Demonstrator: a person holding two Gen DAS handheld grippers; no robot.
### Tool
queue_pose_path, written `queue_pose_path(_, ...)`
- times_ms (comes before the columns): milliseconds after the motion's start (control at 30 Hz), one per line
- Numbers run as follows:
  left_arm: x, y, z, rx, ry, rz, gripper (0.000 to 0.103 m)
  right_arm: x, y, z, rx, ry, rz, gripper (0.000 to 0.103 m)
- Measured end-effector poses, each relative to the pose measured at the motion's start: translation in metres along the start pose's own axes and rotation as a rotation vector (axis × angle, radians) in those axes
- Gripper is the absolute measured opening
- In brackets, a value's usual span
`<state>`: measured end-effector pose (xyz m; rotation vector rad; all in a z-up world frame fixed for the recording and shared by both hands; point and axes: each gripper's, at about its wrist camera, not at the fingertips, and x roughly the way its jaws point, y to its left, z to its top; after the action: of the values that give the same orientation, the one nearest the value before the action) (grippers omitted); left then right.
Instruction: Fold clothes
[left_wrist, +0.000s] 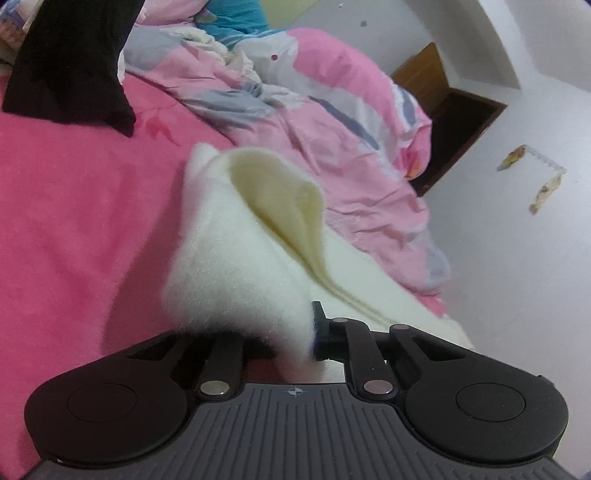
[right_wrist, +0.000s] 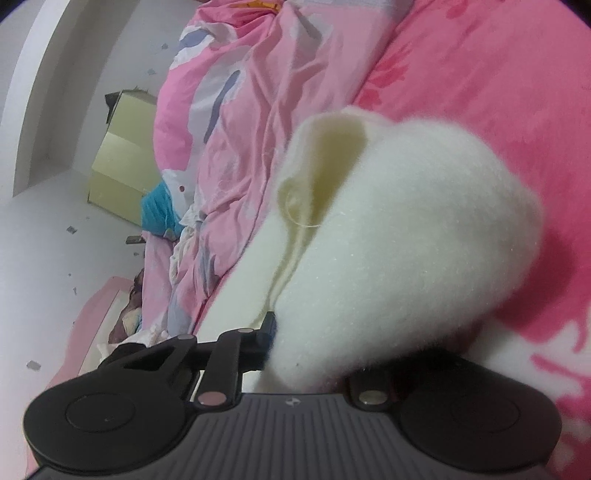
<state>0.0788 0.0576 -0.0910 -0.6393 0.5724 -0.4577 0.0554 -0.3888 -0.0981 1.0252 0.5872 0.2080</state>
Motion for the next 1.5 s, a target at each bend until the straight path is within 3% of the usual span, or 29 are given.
queue_pose_path(367,-0.069,-0.014,-0.021,0.073,0.037,-0.053,0.011,-0.050,0.012,-0.028,-0.026,0.104,0.023,0.019)
queue_pose_path(567,-0.119,-0.023,-0.044,0.121,0.076,-0.046,0.011,-0.090,0.009,-0.060,0.003,0.163,0.038,0.019)
queue_pose_path(700,-0.130,-0.020,-0.054,0.115,0.117,-0.021,0.012,-0.102,0.003,-0.076,0.002,0.191,0.031,0.019)
queue_pose_path(867,-0.125,-0.012,-0.057,0.086,0.174,0.028,0.023,-0.104,-0.008,-0.080,0.033,0.205,0.021,0.021)
queue_pose_path(967,-0.133,-0.015,-0.057,0.112,0.168,0.039,0.029,-0.112,-0.001,-0.077,0.001,0.215,-0.005,0.023)
queue_pose_path(1133,-0.152,-0.019,-0.054,0.151,0.157,0.061,0.033,-0.161,0.026,-0.067,-0.142,0.150,-0.055,0.023)
queue_pose_path(1333,-0.169,-0.023,-0.049,0.197,0.152,0.054,0.033,-0.288,0.097,-0.028,-0.455,-0.105,-0.112,0.023)
queue_pose_path(1433,-0.172,-0.026,-0.048,0.215,0.147,0.046,0.033,-0.357,0.133,-0.001,-0.572,-0.232,-0.206,0.023)
queue_pose_path(1500,-0.172,-0.028,-0.046,0.219,0.141,0.036,0.033,-0.398,0.157,0.019,-0.699,-0.277,-0.317,0.023)
